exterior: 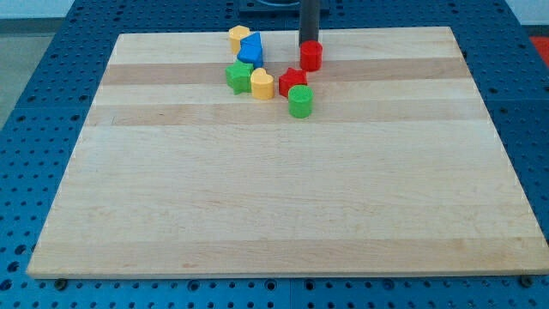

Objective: Move the hexagon to the bottom left of the green star

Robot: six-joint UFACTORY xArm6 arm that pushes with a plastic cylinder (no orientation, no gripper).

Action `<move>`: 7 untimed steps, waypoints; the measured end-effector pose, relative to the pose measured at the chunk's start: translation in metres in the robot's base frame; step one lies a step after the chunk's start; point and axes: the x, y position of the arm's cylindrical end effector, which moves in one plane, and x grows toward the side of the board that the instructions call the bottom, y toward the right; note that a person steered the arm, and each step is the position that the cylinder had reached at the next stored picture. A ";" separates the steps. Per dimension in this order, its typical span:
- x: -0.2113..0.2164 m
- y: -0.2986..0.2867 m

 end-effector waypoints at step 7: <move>-0.056 -0.081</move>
